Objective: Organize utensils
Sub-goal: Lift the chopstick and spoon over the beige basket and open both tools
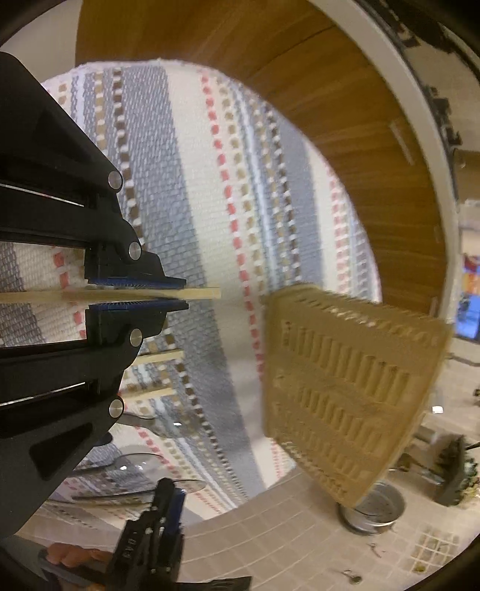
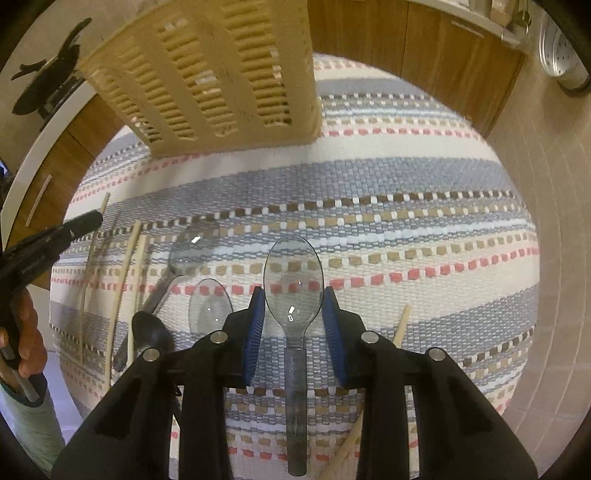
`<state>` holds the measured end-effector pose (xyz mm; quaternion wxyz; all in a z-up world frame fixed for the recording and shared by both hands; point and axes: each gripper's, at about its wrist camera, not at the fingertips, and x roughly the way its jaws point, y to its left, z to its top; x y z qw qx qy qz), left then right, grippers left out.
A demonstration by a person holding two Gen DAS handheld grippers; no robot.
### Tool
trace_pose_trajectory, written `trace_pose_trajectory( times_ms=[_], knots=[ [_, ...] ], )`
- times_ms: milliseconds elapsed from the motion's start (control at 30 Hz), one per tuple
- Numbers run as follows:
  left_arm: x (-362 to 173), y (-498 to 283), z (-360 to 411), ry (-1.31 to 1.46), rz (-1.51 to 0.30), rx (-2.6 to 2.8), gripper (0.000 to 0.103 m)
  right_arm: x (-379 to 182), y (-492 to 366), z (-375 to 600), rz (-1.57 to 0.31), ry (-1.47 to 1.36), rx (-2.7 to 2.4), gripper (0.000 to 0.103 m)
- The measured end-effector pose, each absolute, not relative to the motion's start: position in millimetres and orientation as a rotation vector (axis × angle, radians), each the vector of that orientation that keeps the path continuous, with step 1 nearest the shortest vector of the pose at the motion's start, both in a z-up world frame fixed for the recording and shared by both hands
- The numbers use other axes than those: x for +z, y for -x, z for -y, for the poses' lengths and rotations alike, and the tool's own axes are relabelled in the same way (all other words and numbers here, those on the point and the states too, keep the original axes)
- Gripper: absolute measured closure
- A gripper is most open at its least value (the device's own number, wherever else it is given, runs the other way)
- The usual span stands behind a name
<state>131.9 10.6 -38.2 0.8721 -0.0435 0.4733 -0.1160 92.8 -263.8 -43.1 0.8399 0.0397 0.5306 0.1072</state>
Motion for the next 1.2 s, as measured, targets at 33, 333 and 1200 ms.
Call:
trace_pose_trajectory(
  times_ms=[33,333,1200],
  knots=[
    [-33,-130,-13,0.090,-0.970,-0.227,0.099,-37,-90,262,-1.104,-0.084,0.230,0.074],
    [25,-101,-7,0.136,-0.755,-0.219,0.099,13,-56,266,-0.923,-0.131,0.271,0.074],
    [177,-133,39,0.232,-0.028,-0.280,0.099,186,-108,303,-0.184,-0.344,0.337,0.074]
  ],
)
